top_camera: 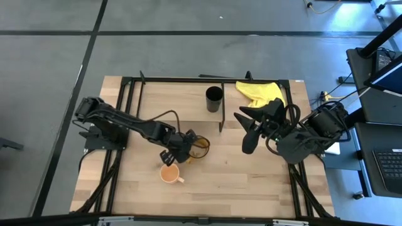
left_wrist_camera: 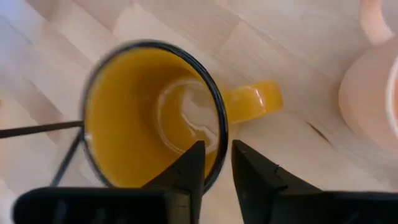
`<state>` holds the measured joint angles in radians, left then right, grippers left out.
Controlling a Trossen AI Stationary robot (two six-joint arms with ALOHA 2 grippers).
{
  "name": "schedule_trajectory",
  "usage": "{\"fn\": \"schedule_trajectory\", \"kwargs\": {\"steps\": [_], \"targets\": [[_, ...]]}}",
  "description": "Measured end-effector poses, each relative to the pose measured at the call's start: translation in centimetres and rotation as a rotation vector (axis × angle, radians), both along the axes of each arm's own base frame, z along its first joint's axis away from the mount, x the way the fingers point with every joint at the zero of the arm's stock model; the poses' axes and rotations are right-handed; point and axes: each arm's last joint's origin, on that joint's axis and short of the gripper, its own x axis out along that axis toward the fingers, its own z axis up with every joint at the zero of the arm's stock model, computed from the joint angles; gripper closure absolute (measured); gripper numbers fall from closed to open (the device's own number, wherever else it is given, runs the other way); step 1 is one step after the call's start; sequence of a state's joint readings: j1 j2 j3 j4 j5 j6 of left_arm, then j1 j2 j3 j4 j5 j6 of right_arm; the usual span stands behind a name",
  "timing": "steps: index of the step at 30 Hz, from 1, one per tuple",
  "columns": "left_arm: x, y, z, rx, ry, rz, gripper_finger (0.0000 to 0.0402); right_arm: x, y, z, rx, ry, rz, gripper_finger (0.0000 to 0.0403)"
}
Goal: Stack small to large cups/mugs on shelf
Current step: Put the yellow mug on the shelf
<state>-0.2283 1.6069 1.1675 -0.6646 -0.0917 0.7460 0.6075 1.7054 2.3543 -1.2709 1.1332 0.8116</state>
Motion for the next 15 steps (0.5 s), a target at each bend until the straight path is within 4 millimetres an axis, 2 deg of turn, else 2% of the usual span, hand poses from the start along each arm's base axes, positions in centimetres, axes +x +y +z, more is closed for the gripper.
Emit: {"fn": "schedule_trajectory", "kwargs": {"steps": [7,11,15], "targets": [[0.0,-0.2,0.0,0.024,-0.017,0.036,0.0273,-0.1,-0.1,-0.2,0.010,0.003,-0.007,0.0265],[0.1,0.0,-0.2,0.037,-0.007,0.025,0.0265,-0.3,-0.2,-0.4,0.023,0.011,-0.019,0.0265],[0.4,0.0,-1.2,0.053,0.032,0.011,0.0265,-0.3,-0.2,-0.4,0.021,0.015,-0.020,0.0265]]}}
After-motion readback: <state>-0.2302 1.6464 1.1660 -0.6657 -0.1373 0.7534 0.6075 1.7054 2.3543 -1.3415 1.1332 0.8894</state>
